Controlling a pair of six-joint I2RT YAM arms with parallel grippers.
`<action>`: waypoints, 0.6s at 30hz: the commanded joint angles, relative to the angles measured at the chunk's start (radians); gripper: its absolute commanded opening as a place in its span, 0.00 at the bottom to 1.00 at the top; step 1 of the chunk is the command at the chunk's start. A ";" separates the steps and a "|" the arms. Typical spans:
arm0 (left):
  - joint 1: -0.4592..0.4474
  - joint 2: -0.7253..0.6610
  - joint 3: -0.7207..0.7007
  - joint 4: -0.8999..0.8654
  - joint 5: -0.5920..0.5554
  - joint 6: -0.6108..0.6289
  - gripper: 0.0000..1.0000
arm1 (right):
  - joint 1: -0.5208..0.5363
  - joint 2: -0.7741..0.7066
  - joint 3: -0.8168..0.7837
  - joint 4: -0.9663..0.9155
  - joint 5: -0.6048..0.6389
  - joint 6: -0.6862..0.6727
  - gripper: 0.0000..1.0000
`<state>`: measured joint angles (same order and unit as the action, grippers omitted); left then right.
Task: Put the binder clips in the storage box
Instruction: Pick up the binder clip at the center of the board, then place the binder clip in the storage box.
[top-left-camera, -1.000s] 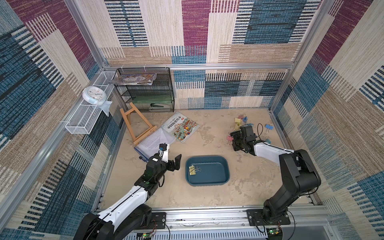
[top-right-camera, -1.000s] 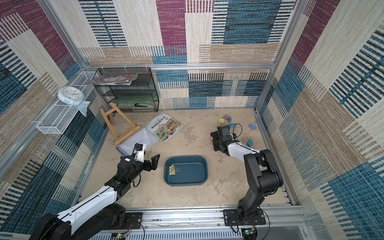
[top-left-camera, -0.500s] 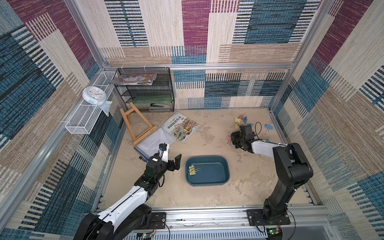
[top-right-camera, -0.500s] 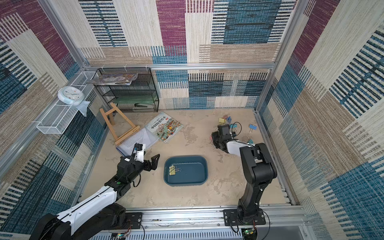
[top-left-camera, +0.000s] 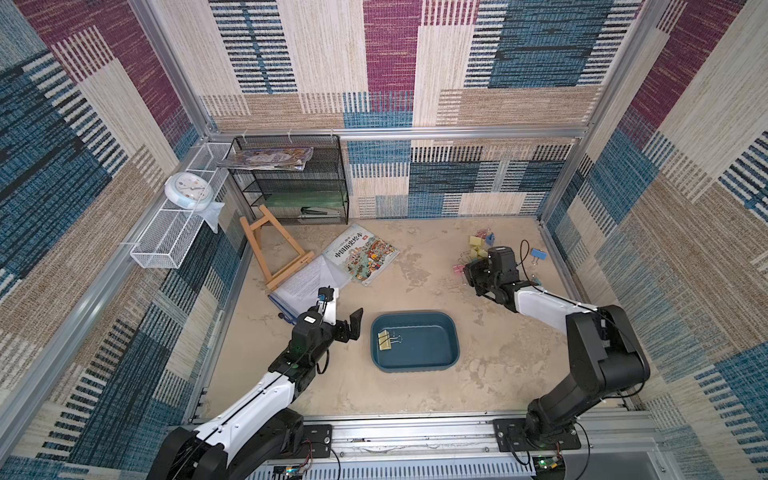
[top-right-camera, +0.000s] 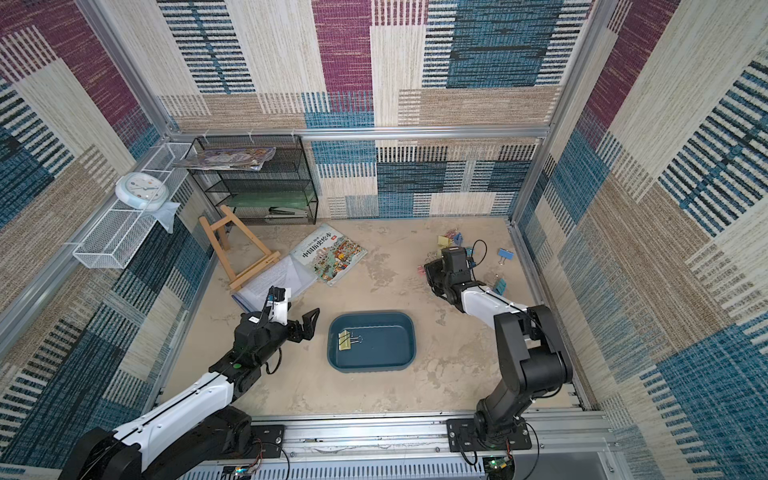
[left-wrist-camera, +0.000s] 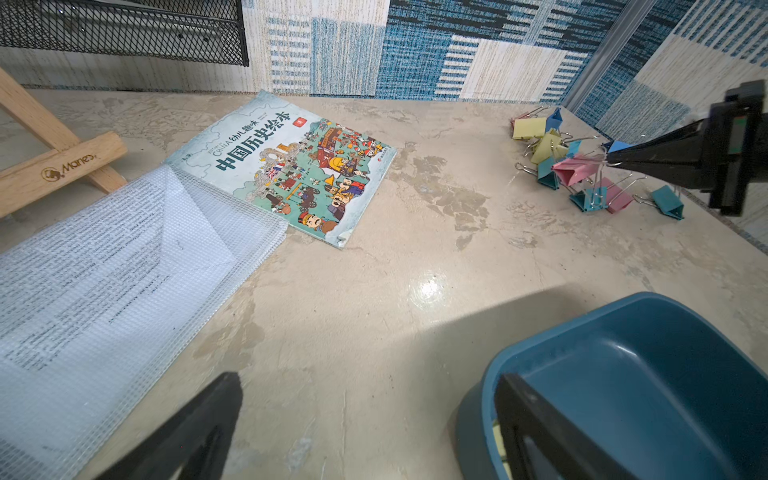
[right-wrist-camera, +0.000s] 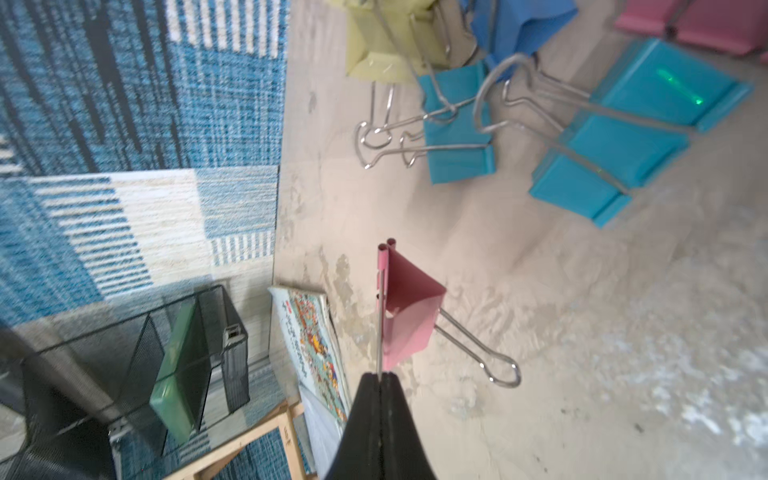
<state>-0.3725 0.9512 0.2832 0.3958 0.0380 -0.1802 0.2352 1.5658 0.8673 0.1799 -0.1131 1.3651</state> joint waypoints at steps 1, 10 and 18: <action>0.001 -0.005 -0.001 0.023 0.004 0.002 0.99 | 0.001 -0.105 -0.044 -0.012 -0.096 -0.135 0.00; 0.001 -0.032 -0.010 0.013 -0.008 0.012 0.99 | 0.071 -0.427 -0.090 -0.200 -0.347 -0.474 0.00; 0.001 -0.030 -0.013 0.014 -0.012 0.021 0.99 | 0.340 -0.407 0.018 -0.463 -0.501 -0.657 0.00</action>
<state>-0.3725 0.9188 0.2729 0.3954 0.0307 -0.1726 0.5087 1.1255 0.8413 -0.1295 -0.5423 0.8261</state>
